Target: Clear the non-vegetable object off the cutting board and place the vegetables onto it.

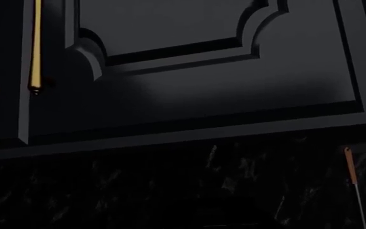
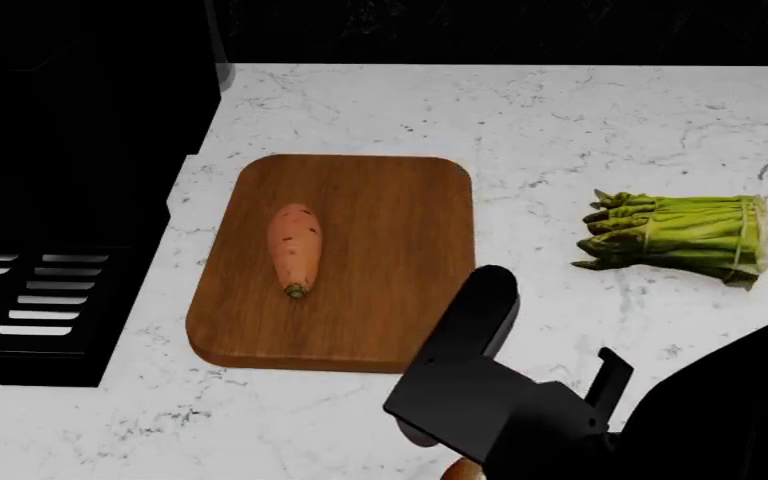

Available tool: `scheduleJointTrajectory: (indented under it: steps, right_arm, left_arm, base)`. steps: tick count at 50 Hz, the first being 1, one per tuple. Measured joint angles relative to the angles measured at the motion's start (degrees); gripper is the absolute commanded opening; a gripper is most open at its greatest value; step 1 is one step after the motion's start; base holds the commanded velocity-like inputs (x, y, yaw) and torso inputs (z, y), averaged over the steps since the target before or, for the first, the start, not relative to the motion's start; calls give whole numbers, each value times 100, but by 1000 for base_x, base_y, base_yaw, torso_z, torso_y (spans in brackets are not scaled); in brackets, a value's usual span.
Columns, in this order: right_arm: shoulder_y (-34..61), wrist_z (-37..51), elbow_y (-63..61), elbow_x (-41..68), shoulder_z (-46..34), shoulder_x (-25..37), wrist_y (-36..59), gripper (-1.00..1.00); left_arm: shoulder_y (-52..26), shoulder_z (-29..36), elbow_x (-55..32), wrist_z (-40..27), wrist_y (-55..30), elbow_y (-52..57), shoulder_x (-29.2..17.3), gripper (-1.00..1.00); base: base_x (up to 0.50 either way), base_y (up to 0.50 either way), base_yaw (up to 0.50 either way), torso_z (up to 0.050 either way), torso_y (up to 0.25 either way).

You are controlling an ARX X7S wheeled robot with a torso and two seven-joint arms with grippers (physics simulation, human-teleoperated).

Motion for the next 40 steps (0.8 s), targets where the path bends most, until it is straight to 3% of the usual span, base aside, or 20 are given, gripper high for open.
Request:
scheduleJointTrajectory:
  steps: [22, 40]
  right_arm:
    - [864, -350, 378, -144, 343, -269, 157, -100]
    - [735, -1241, 1948, -1371, 358, -1259, -716, -100]
  left_arm:
    - [-5, 10, -131, -80, 61, -35, -49, 100]
    - [-6, 32, -225, -138, 96, -57, -123, 100]
  base:
    - [0, 0, 0, 0, 0]
    - [0, 0, 0, 0, 0]
